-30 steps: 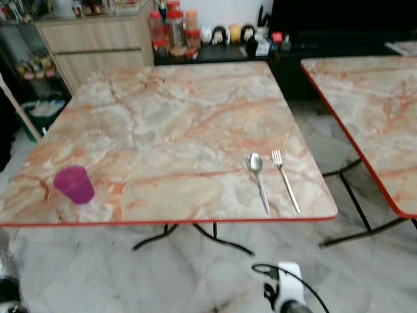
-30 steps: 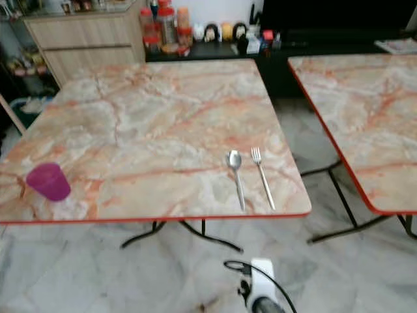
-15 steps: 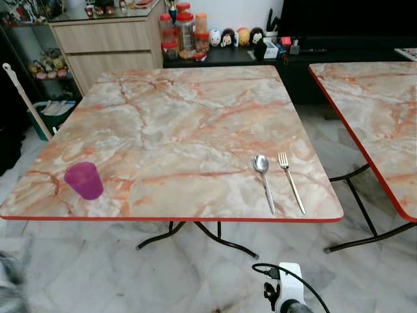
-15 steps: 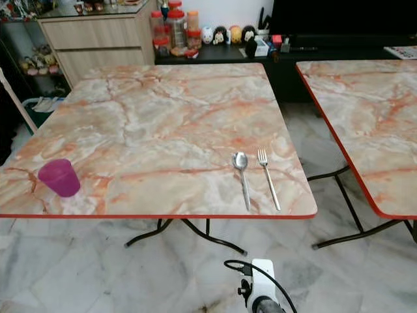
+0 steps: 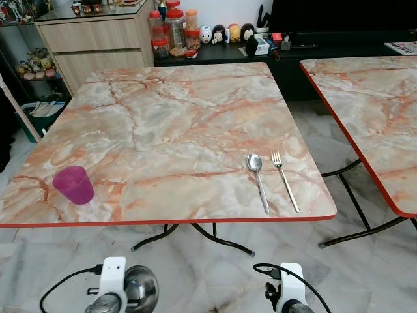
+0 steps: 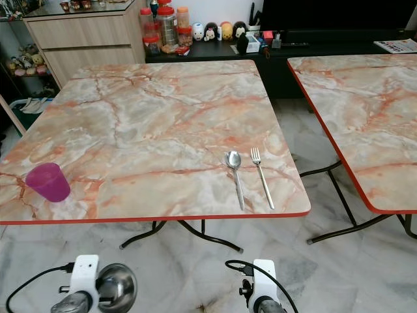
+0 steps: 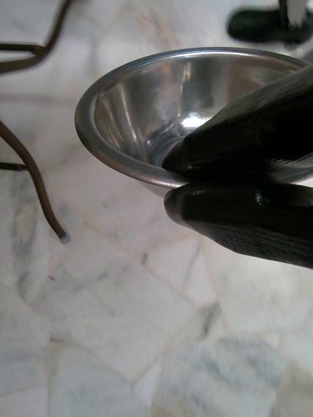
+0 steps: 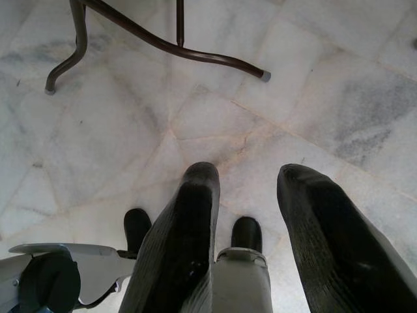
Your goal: Setting the table
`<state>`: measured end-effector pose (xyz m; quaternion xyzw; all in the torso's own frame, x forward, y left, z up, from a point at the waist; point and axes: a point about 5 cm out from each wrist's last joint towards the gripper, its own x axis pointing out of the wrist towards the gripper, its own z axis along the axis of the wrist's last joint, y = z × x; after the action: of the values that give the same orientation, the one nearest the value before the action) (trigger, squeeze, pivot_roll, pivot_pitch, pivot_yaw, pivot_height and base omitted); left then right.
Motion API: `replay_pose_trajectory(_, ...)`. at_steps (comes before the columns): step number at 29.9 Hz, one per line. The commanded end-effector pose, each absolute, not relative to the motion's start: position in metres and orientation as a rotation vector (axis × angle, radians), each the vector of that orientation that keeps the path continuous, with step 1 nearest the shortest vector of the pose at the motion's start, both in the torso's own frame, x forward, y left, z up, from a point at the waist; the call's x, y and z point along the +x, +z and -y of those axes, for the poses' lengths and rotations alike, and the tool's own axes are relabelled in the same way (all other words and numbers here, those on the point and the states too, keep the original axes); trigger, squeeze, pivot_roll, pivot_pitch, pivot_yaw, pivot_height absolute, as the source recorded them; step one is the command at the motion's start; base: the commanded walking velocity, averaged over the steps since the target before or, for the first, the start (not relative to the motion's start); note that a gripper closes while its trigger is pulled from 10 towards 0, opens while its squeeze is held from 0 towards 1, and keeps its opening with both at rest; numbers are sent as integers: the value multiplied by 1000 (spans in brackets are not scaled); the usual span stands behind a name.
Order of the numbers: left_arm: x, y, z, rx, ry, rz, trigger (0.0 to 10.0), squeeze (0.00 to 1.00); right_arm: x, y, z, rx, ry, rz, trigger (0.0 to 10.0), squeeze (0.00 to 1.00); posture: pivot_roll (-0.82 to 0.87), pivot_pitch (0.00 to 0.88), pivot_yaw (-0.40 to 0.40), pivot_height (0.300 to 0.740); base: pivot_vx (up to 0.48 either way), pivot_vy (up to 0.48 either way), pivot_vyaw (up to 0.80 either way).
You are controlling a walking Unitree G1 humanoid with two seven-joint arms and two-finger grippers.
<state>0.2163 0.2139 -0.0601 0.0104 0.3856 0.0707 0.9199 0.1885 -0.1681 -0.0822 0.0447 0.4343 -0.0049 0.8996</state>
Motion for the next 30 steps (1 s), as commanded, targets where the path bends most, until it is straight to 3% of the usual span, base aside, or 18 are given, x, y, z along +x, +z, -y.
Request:
replay_pose_trajectory(1, 221, -59, -210, -103, 192, -777, 10000, 0, 188, -82, 169, 107, -21, -894, 10000, 0, -145, 0, 59, 740, 0, 0, 0)
replay_pose_trajectory(6, 227, -57, -198, -198, 220, -757, 10000, 0, 188, -82, 171, 106, -23, -891, 10000, 0, -155, 0, 63, 740, 0, 0, 0)
replay_pose_trajectory(14, 222, -62, -189, -172, 213, -797, 10000, 0, 187, -82, 173, 106, -33, -888, 10000, 0, -191, 0, 80, 740, 0, 0, 0)
replay_pose_trajectory(30, 209, -69, -195, -98, 219, -843, 10000, 0, 186, -82, 179, 82, -33, -895, 10000, 0, -219, 0, 92, 740, 16, -341, 0)
